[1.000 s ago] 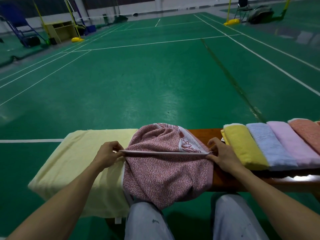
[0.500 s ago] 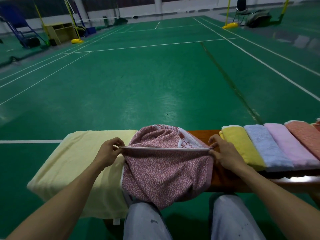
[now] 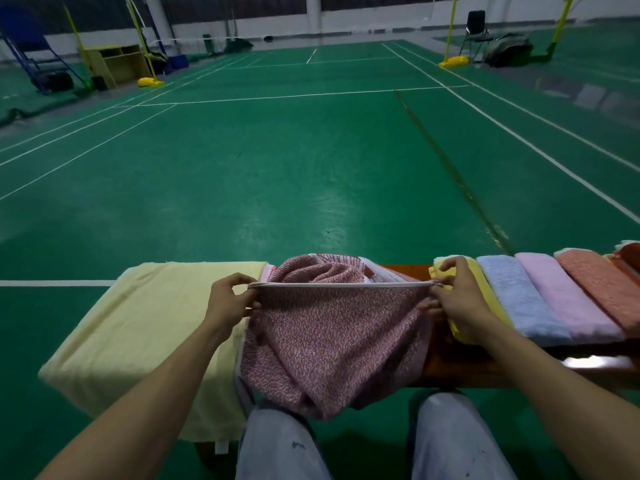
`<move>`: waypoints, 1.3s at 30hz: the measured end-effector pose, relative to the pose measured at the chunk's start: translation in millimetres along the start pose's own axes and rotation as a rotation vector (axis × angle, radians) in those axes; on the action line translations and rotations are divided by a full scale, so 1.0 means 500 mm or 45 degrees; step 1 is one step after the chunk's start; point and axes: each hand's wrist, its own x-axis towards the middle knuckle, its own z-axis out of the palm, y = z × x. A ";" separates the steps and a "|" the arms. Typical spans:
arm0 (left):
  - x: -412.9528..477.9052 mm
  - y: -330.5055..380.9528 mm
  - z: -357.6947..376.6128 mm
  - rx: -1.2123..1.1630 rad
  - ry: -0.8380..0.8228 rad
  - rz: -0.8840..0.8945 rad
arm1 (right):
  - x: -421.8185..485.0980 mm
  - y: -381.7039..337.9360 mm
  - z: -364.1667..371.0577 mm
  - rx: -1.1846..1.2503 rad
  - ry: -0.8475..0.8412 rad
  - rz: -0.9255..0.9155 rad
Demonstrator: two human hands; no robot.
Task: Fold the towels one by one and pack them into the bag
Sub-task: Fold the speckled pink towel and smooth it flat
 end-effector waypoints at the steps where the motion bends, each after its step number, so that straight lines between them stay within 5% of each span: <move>1: 0.000 0.003 0.010 -0.077 0.015 -0.022 | 0.003 -0.003 0.003 0.087 0.027 0.030; 5: 0.011 0.022 0.055 -0.414 0.042 -0.102 | 0.032 -0.010 0.006 0.255 0.143 0.065; 8: 0.039 0.027 0.088 -0.518 0.045 -0.143 | 0.070 0.000 -0.004 0.075 0.238 -0.030; 19: 0.231 0.024 0.197 -0.451 0.013 -0.199 | 0.289 -0.003 0.003 -0.327 0.251 -0.159; 28: 0.395 0.014 0.264 -0.393 0.011 -0.230 | 0.496 0.029 0.035 -0.291 0.217 -0.107; 39: 0.414 -0.028 0.260 -0.474 0.031 -0.218 | 0.530 0.054 0.048 -0.195 0.269 -0.138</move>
